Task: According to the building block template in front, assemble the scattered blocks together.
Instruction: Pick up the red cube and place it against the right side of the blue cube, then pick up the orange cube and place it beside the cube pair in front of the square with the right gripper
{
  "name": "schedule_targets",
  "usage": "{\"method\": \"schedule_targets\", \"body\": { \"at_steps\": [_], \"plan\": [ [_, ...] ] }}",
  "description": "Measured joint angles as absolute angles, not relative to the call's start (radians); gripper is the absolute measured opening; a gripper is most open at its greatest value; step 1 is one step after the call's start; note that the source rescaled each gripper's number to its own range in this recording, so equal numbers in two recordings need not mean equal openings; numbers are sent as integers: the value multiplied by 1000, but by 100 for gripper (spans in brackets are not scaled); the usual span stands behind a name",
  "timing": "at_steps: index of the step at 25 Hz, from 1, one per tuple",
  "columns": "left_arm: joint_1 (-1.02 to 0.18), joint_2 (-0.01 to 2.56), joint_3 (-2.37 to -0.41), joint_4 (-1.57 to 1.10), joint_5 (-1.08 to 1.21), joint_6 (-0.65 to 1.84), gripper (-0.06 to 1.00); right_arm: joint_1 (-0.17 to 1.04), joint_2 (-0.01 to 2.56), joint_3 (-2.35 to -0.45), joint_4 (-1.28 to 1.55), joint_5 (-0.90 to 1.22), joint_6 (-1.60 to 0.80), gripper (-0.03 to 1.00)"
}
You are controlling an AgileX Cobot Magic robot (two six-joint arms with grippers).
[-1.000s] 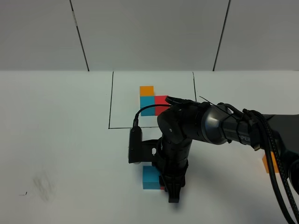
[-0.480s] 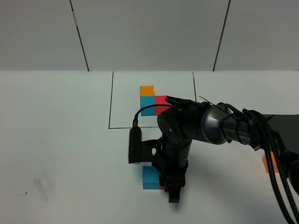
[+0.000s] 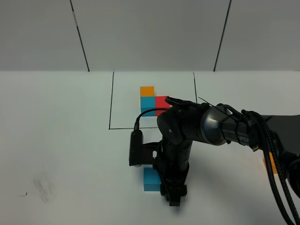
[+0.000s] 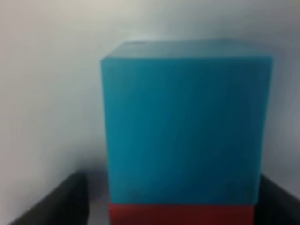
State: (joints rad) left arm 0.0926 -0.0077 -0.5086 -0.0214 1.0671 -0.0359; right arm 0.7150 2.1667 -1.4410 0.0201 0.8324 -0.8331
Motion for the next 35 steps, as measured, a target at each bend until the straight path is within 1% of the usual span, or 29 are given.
{"method": "schedule_targets", "body": {
  "at_steps": [1, 3, 4, 5, 8, 10, 12, 15, 18, 19, 21, 23, 26, 29, 32, 35],
  "plan": [
    [93, -8, -509, -21, 1067, -36, 72, 715, 2167, -1442, 20, 829, -825, 62],
    [93, -8, -509, -21, 1067, -36, 72, 715, 2171, -1453, 19, 829, -813, 85],
    [93, -8, -509, -21, 1067, -36, 72, 715, 2172, -1464, 19, 830, -804, 91],
    [93, -8, -509, -21, 1067, -36, 72, 715, 2174, -1479, 18, 835, -796, 94],
    [93, -8, -509, -21, 1067, -36, 72, 715, 2167, -1540, 14, 897, -768, 99],
    [93, -8, -509, -21, 1067, -36, 72, 715, 2147, -1585, 0, 968, -728, 100],
    [93, -8, -509, -21, 1067, -36, 72, 715, 2116, -1635, -32, 1049, -648, 98],
    [93, -8, -509, -21, 1067, -36, 72, 715, 2053, -1680, -96, 1172, -503, 86],
    [93, -8, -509, -21, 1067, -36, 72, 701, 1976, -1688, -160, 1202, -340, 73],
    [93, -8, -509, -21, 1067, -36, 72, 688, 1948, -1689, -170, 1203, -286, 69],
    [93, -8, -509, -21, 1067, -36, 72, 626, 1892, -1689, -192, 1204, -202, 66],
    [93, -8, -509, -21, 1067, -36, 72, 533, 1848, -1689, -206, 1204, -139, 65],
    [93, -8, -509, -21, 1067, -36, 72, 347, 1810, -1690, -209, 1205, -55, 65],
    [93, -8, -509, -21, 1067, -36, 72, 166, 1804, -1690, -154, 1208, 0, 65],
    [93, -8, -509, -21, 1067, -36, 72, 73, 1820, -1690, -73, 1213, 0, 65],
    [93, -8, -509, -21, 1067, -36, 72, 39, 1858, -1690, -71, 1213, 56, 65]
  ]
}}
